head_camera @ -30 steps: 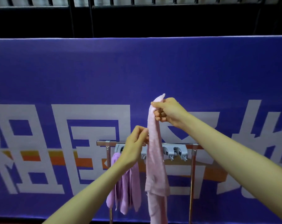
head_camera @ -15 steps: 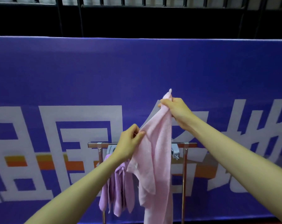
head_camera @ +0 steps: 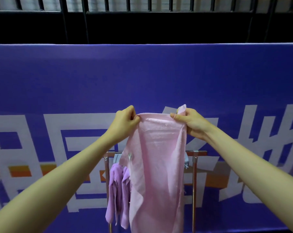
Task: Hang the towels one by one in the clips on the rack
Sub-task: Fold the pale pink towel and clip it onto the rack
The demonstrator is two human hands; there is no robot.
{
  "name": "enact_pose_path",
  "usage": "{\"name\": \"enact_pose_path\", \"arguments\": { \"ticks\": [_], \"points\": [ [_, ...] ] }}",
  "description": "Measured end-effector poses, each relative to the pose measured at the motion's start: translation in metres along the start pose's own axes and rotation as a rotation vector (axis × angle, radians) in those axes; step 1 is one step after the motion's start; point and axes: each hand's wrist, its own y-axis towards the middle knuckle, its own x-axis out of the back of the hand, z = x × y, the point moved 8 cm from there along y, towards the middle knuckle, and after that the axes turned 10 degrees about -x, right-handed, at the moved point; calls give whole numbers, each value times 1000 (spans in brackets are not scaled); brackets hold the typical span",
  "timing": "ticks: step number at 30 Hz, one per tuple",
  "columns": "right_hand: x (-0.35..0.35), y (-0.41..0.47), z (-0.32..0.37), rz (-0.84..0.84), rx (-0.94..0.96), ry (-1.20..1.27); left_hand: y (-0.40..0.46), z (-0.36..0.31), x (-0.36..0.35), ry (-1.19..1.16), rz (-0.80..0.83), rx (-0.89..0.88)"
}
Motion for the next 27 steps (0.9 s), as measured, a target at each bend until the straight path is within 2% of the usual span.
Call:
{"name": "enact_pose_path", "arguments": {
  "ticks": [4, 7, 11, 17, 20, 22, 24, 27],
  "points": [
    [5, -3, 3, 62, 21, -67, 1, 7, 6, -73, 44, 26],
    [15, -4, 3, 23, 22, -175, -6, 3, 5, -129, 192, -126],
    [15, -2, 8, -18, 54, -208, -15, -7, -5, 144, 403, -413],
    [9, 2, 14, -60, 132, -212, -23, -5, -14, 395, 640, -499],
    [3, 1, 14, -54, 147, -237, -28, -13, -10, 613, 610, -734],
    [1, 1, 15, -75, 171, -241, -27, -19, -7, 636, 530, -808],
    [1, 0, 17, -120, 201, -251, -26, -26, -1, 563, 443, -787],
    [6, -2, 19, -238, 250, -324, -18, -27, 10, 480, 306, -643]
  ]
}}
